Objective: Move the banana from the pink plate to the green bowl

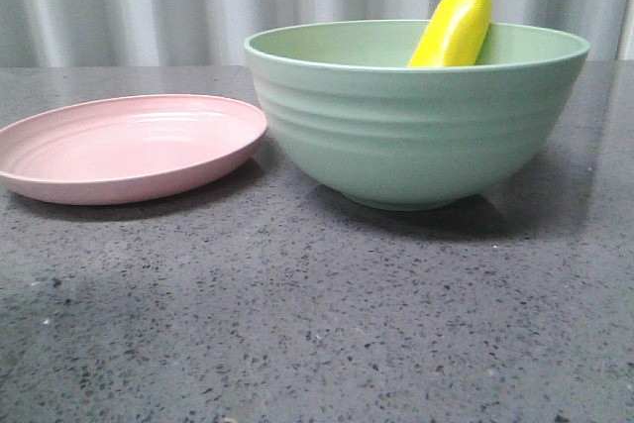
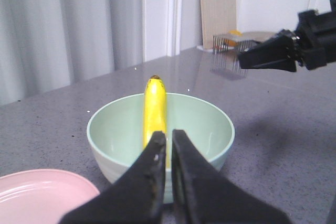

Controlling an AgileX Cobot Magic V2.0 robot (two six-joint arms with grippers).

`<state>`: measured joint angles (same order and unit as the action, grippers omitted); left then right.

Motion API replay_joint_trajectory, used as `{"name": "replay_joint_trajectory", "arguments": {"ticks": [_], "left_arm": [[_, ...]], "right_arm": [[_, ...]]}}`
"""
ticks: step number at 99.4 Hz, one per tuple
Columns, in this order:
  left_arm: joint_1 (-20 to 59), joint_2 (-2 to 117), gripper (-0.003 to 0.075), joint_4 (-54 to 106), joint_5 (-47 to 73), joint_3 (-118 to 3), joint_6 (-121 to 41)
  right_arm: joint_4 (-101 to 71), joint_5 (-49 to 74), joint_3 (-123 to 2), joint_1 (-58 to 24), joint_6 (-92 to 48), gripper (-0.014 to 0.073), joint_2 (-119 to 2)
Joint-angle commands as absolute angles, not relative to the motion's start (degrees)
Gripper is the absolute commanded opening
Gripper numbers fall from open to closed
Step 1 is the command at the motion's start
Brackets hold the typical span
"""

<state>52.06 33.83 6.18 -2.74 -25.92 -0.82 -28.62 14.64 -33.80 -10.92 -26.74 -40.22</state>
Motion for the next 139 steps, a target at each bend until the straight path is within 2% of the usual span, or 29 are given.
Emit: {"name": "replay_joint_trajectory", "arguments": {"ticks": [1,36,100,117,139], "left_arm": [[52.3,28.6,-0.0020,6.3,-8.9,-23.1,-0.8],[52.3,12.1,-0.0020,6.4,-9.6,-11.8,-0.8],[52.2,11.4,-0.0020,5.6,-9.6,-10.5,-0.8],[45.9,11.3,-0.0020,0.9,-10.8,-7.8,-0.8],[30.7,11.3,-0.0020,0.6,-17.7,-1.9,-0.8]], "right_arm": [[-29.1,7.8,-30.8,-10.8,-27.5,-0.0064,-35.3],[-29.1,10.3,-18.6,-10.8,-27.5,-0.0064,-19.5],[-29.1,11.3,-17.0,-10.8,-27.5,-0.0064,-18.5],[-29.1,11.3,-17.0,-10.8,-27.5,-0.0064,-18.5],[-29.1,11.3,-17.0,-10.8,-27.5,-0.0064,-18.5]]}}
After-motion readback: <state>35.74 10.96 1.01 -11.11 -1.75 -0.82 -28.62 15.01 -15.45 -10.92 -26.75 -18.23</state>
